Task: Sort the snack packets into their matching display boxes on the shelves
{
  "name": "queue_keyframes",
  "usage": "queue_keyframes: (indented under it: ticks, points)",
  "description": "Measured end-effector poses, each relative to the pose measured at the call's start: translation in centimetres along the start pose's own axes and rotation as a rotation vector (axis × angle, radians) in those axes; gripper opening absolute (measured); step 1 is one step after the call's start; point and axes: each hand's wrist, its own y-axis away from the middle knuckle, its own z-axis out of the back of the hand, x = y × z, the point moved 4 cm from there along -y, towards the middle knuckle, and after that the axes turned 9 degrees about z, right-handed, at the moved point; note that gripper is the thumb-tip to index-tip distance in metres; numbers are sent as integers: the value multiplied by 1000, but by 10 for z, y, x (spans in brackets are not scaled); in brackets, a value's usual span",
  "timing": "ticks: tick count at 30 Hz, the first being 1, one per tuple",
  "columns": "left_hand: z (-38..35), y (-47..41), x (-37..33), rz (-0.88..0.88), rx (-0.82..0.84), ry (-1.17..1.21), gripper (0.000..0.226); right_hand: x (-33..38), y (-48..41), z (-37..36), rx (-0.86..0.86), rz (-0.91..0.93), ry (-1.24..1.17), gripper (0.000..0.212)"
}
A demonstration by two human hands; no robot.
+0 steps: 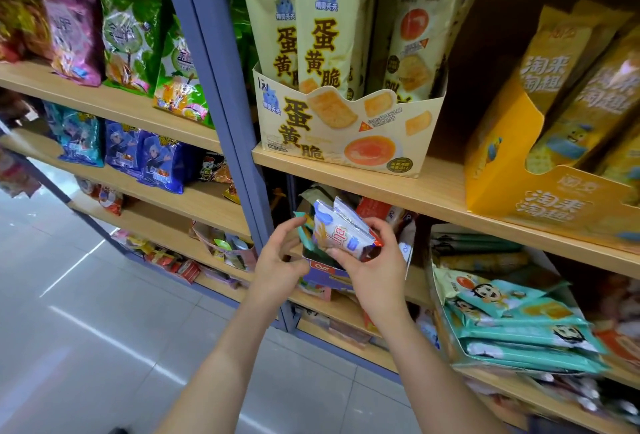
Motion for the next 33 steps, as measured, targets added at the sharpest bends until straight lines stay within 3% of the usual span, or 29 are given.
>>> queue_keyframes:
  ticks: [4, 7, 10, 12, 14, 16, 17, 21, 24, 26, 28, 30, 33]
  points:
    - [0, 5, -4, -32, 91, -73, 72, 2, -2, -1, 137, -27, -54, 58]
    - [-1, 2, -2, 53, 170, -50, 81, 8, -3, -3, 308, 4, -33, 56]
    - [0, 4, -10, 69, 177, -5, 56, 14, -6, 0, 531, -10, 16, 61]
    - [2, 7, -14, 52, 133, 22, 47, 19, -10, 5, 638, -61, -77, 69]
    - [12, 10, -13, 55, 38, 119, 46, 17, -20, 17, 508, -129, -100, 64]
    - [24, 13, -9, 95, -59, 292, 40, 2, -37, 31, 259, -203, 115, 45]
    - [29, 16, -5, 131, -107, 372, 37, -7, -43, 33, 216, -244, 246, 40]
    - [26, 28, 6, 270, -113, 545, 43, -36, -49, 4, 342, -276, 569, 38]
    - [19, 35, 11, 324, -95, 585, 41, -33, -48, -7, 205, -198, 687, 31]
    - [19, 36, 12, 332, -100, 591, 40, -22, -46, -8, 160, -51, 719, 28]
    - [20, 35, 13, 328, -96, 600, 39, -4, -39, -3, 126, 183, 662, 27]
    - [23, 33, 14, 311, -90, 614, 35, 12, -26, 5, 56, 305, 471, 26]
    - [22, 30, 8, 238, 23, 653, 41, 13, -10, 13, -39, 16, -15, 25]
